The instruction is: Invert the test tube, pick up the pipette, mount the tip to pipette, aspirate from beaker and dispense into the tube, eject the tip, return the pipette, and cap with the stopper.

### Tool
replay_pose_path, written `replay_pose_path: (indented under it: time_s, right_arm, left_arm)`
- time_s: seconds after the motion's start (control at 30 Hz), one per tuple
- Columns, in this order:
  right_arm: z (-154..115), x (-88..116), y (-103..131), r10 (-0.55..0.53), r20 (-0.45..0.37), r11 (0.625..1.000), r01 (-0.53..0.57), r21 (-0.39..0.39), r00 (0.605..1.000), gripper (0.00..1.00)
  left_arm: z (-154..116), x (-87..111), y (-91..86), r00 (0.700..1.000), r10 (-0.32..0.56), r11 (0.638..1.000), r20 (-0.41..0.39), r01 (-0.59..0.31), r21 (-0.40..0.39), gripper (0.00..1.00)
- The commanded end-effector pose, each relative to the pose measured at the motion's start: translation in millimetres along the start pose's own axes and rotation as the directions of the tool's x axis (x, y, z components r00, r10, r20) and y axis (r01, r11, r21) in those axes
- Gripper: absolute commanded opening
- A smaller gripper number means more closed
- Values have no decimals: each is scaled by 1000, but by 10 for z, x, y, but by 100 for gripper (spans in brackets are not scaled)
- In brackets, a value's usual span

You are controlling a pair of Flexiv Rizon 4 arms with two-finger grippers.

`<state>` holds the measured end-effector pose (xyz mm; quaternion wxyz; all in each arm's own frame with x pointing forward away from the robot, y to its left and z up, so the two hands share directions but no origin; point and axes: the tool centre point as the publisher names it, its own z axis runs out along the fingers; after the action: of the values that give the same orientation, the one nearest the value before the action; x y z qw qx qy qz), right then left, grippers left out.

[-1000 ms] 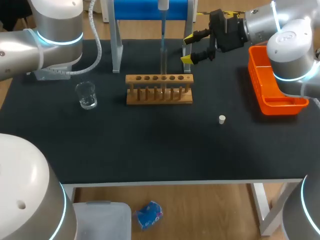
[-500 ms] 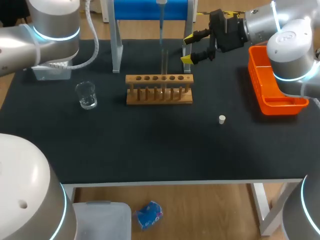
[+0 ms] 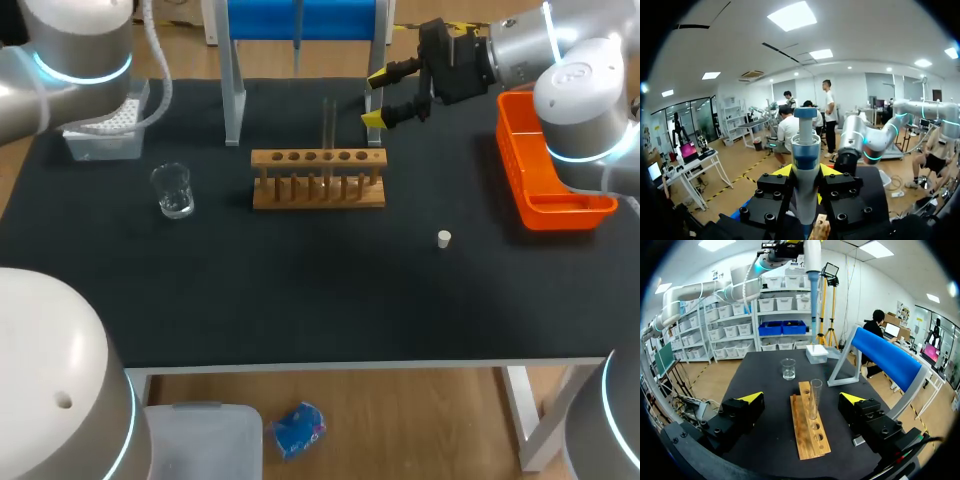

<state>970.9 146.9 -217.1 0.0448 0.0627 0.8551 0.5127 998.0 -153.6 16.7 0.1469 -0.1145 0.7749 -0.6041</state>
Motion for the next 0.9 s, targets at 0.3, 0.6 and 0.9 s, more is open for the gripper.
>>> replay_pose_path:
  time_s: [0.3,0.6,0.9]
  right_arm:
    - [1,2,-5,-1,1,1000,1,0,1000,100]
    - [1,2,-5,-1,1,1000,1,0,1000,100]
    - [1,2,-5,-1,1,1000,1,0,1000,100]
  left_arm:
    - [-604,522,415,1000,-20,1000,15,20,-22,0]
    - [-617,660,464,1000,-24,1000,-1,24,-12,0]
    - [-617,660,464,1000,-24,1000,-1,24,-12,0]
